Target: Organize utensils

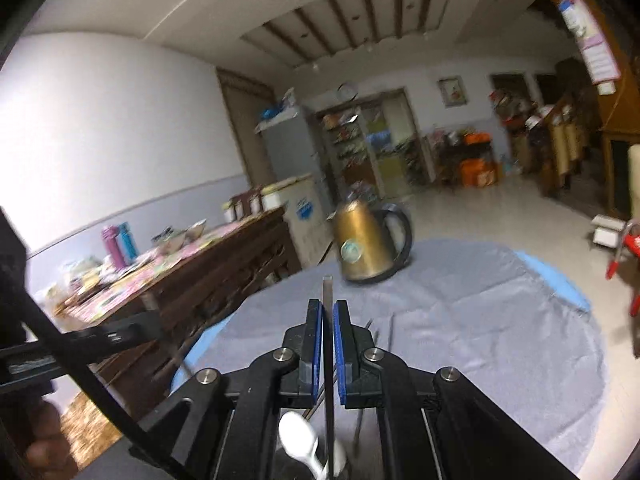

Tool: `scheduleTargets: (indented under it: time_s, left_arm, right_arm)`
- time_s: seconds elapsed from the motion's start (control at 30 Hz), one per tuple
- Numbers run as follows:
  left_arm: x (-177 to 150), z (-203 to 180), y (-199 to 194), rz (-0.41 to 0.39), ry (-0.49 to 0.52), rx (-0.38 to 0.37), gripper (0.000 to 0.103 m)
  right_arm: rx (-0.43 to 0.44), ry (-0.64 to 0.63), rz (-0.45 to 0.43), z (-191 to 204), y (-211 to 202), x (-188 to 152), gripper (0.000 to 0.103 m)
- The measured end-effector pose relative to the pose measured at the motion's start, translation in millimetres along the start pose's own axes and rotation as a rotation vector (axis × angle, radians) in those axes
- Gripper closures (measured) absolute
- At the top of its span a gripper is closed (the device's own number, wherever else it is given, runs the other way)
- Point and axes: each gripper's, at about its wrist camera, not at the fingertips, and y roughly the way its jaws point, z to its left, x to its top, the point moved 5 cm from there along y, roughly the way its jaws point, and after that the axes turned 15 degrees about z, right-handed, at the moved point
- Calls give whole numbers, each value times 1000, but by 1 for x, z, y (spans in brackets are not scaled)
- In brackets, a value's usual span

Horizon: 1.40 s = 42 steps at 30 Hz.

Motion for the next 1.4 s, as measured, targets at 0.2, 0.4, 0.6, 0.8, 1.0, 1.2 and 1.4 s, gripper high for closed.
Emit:
scheduleTargets:
  time_s: [0.2,0.4,0.6,0.8,1.0,1.2,1.4]
  left_arm:
    - [-12,-2,-14,-27,67,28,63]
    - [-15,24,-24,-62,42,158,42]
    - [-27,56,-9,-5,-26,298,31]
    - [-39,67,12,86,-30,370,31]
    - [-42,68,16,104,-18,426,31]
    - [-42,80,16,115,-39,454,31]
    - [-43,89,14,118,-51,500,31]
  right_arm:
    - [91,14,86,-8,0,-19,42]
    - [69,97,-6,-38,-29,-18,37]
    - [-6,234,-15,-85,-35,-20,37]
    - [-112,275,44,-106,-22,-39,37]
    - [-162,269,119,-110,-7,-49,37]
    - [-169,240,170,-104,-1,-51,37]
    - [-172,212,181,-95,-1,-52,37]
